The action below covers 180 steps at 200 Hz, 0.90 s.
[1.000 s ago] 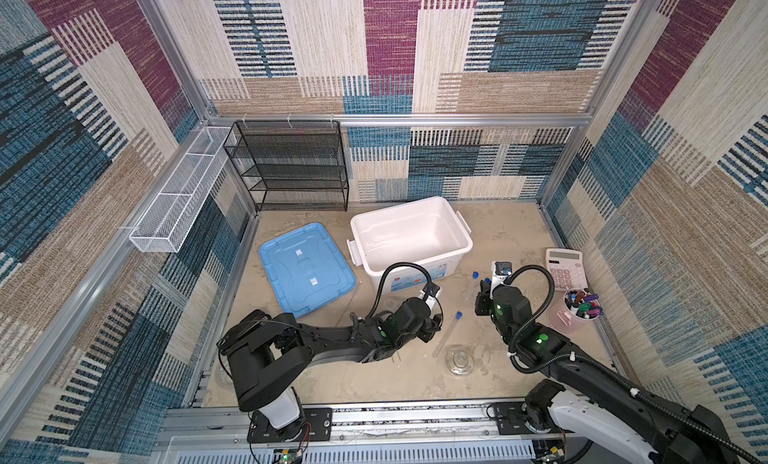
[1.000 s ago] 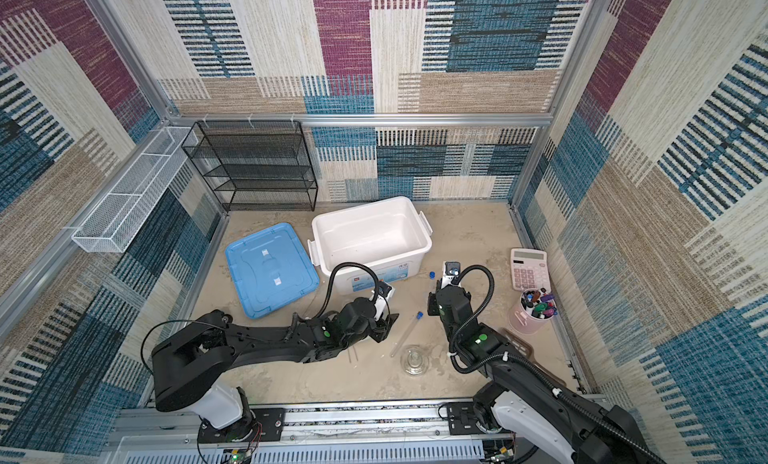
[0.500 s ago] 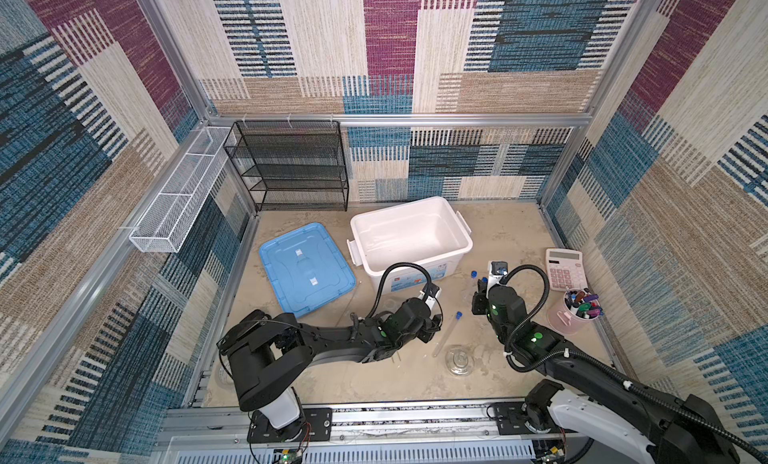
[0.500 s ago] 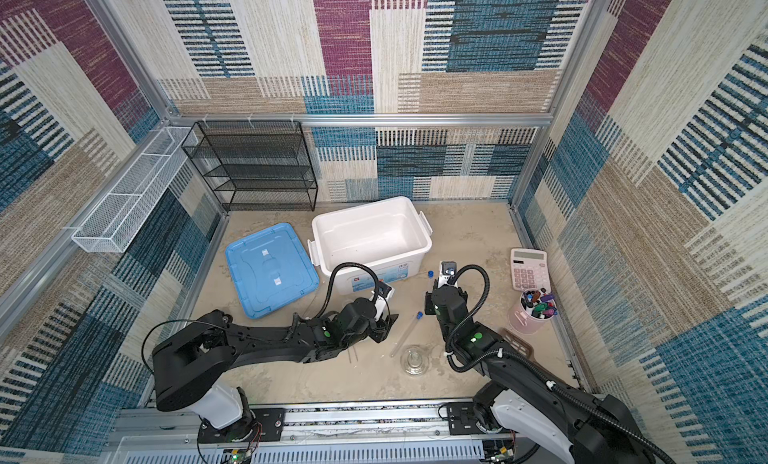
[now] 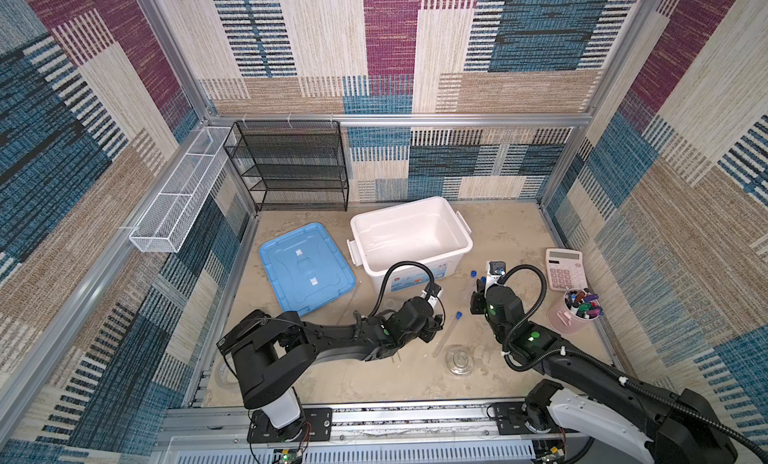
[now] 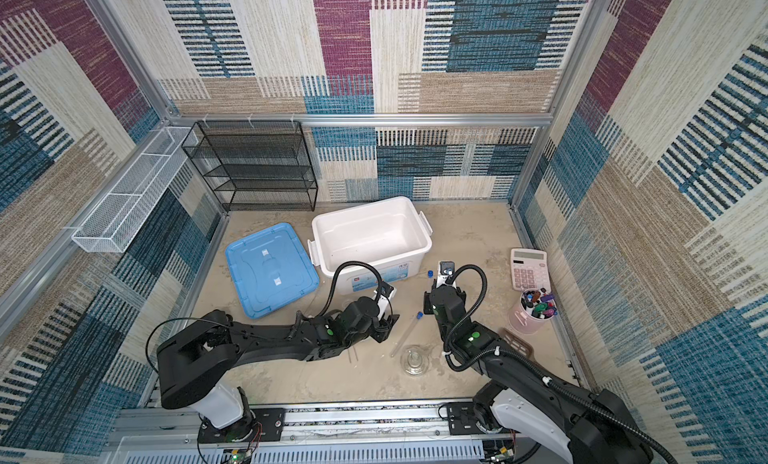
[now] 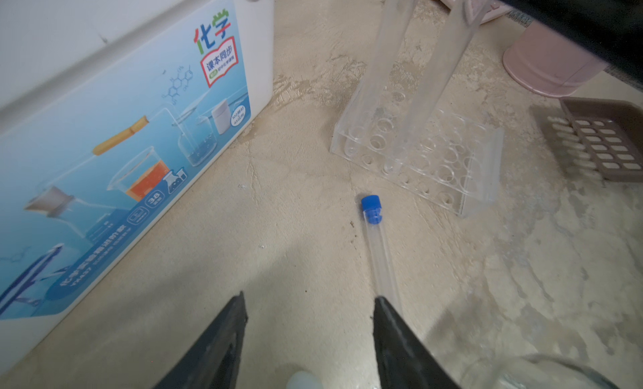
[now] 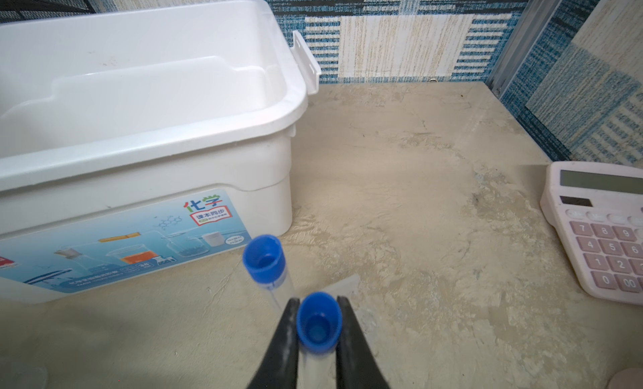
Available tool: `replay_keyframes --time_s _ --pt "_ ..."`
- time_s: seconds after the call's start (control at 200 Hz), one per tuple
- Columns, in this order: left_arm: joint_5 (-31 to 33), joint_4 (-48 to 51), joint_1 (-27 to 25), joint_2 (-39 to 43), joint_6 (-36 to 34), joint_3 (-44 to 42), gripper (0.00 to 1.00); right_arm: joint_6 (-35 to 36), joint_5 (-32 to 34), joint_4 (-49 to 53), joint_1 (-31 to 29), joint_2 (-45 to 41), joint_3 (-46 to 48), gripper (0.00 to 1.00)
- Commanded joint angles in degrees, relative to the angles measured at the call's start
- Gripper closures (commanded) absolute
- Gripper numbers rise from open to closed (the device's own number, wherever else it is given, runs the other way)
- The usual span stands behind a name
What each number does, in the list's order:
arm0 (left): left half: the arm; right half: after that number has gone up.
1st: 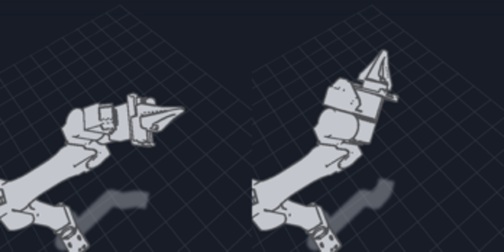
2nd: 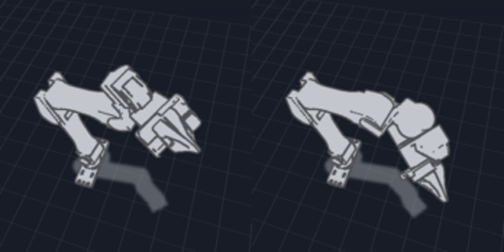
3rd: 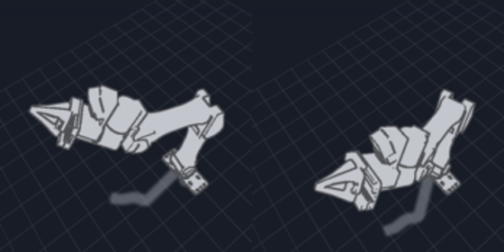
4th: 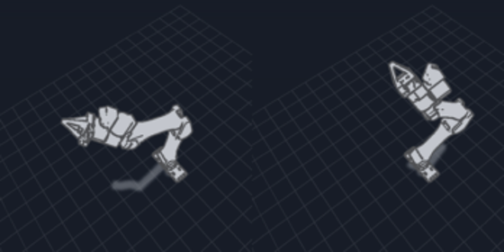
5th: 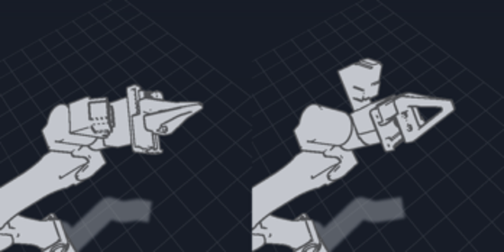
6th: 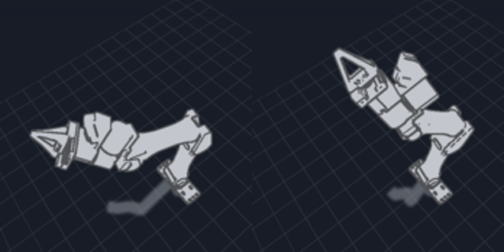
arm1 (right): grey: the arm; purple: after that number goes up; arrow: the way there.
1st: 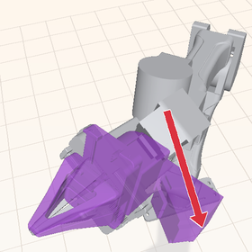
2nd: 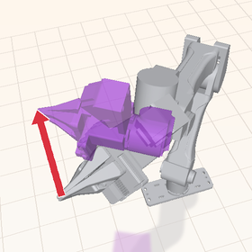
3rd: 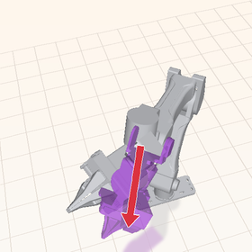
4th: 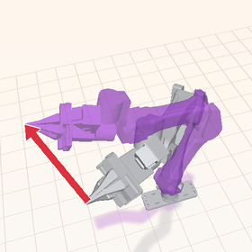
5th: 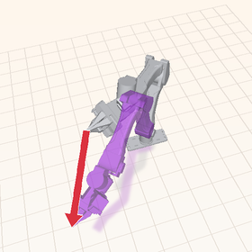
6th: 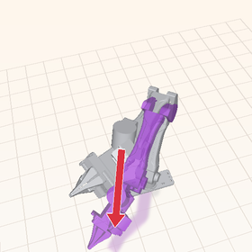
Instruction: Organize the chemistry lab equipment
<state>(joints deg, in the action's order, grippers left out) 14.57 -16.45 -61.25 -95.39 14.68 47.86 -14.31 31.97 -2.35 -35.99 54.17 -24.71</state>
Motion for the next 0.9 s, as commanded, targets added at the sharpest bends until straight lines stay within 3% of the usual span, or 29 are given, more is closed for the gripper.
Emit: replay_keyframes --time_s 0.0,0.326,0.556,0.716,0.896 --pt "-1.51 0.61 -0.09 -0.62 0.71 0.73 0.4 0.42 0.2 -1.35 -0.05 -0.04 -0.15 0.8" --pt "-3.29 1.93 -0.5 -1.72 0.53 2.1 0.4 0.34 -0.49 -0.69 -0.14 -0.69 -0.46 0.58" --pt "-5.71 3.52 -0.98 -3.04 -0.58 3.64 0.46 -0.68 -1.31 0.74 -0.12 -2.57 -0.84 0.47" --pt "-8.34 5.34 -1.19 -4.31 -1.37 5.02 0.47 -1.75 -1.47 1.97 -0.05 -4.13 -1.09 0.27" --pt "-10.54 7.95 -1.15 -4.93 -1.33 5.72 0.48 -1.57 -2.25 2.0 0.21 -6.48 -0.76 0.18"
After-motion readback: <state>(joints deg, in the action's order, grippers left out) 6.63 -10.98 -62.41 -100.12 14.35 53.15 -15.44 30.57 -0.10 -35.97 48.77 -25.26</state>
